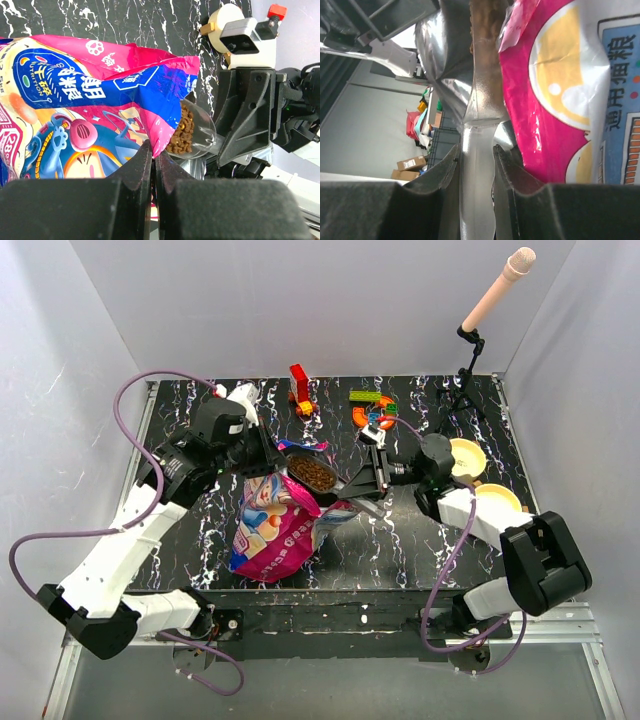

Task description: Serve the pet food

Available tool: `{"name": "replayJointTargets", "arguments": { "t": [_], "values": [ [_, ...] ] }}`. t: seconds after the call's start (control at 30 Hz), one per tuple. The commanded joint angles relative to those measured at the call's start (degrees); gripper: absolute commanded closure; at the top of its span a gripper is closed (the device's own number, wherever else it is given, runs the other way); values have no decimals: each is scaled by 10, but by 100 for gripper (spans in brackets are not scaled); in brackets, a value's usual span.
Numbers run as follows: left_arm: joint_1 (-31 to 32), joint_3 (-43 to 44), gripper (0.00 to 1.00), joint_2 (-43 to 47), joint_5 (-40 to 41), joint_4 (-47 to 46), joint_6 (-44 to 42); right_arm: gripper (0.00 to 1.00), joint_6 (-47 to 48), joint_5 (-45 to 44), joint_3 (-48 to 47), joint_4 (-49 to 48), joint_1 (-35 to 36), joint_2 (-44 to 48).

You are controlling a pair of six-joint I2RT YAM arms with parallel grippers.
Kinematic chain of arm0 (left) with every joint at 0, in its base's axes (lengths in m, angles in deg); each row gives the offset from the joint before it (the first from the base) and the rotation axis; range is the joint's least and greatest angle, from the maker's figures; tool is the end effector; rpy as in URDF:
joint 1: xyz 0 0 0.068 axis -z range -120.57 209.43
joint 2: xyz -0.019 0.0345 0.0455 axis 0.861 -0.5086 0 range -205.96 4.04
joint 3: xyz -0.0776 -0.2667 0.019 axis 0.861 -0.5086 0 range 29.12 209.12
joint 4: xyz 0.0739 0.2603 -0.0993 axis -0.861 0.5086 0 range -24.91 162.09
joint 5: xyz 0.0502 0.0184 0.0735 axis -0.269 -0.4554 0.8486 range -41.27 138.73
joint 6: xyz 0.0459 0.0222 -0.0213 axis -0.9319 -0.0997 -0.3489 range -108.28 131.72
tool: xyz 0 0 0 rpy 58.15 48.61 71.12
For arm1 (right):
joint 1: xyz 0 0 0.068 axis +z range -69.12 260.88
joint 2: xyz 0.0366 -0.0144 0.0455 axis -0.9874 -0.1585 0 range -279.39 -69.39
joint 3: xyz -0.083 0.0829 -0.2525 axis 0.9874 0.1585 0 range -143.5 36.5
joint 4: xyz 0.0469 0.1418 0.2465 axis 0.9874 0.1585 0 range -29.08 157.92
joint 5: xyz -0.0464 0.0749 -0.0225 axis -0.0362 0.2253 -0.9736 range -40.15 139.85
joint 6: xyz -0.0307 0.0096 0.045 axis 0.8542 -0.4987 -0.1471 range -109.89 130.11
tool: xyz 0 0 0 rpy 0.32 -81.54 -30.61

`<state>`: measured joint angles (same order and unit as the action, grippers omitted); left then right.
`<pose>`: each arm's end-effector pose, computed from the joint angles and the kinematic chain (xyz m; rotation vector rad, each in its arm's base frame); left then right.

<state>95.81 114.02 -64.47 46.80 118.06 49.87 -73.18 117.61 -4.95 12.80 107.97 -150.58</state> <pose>0.2054 -0.1529 0.4327 -0.0162 2.3152 -0.7364 0.2644 0.1742 0.2643 -0.3532 2.0506 2.1920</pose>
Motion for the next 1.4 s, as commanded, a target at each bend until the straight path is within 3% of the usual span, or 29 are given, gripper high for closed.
{"name": "replayJointTargets", "arguments": {
  "t": [0.0,0.07,0.13,0.27,0.4,0.77,0.9,1.1,1.37],
  "values": [
    [-1,25,100,54,5,-53,-4,99,-47,9,48,-121,-10,25],
    [-1,22,100,58,11,-57,-6,99,-14,15,29,-67,-7,21],
    [-1,22,100,57,5,-61,-5,99,-71,18,35,-134,-13,23],
    [-1,26,100,52,7,-58,-15,99,25,6,40,27,-14,80],
    [-2,25,100,50,11,-58,-13,99,5,11,39,14,-16,99],
    [-1,40,100,13,64,-60,-29,99,27,-18,62,186,-38,247],
    [-1,38,100,9,69,-62,-41,99,32,-30,47,275,-75,300],
    [-1,29,100,16,91,-63,-57,99,-68,-31,28,223,-148,333],
    [-1,43,100,23,69,-69,-121,99,-33,-49,-5,260,-265,322]
  ]
}}
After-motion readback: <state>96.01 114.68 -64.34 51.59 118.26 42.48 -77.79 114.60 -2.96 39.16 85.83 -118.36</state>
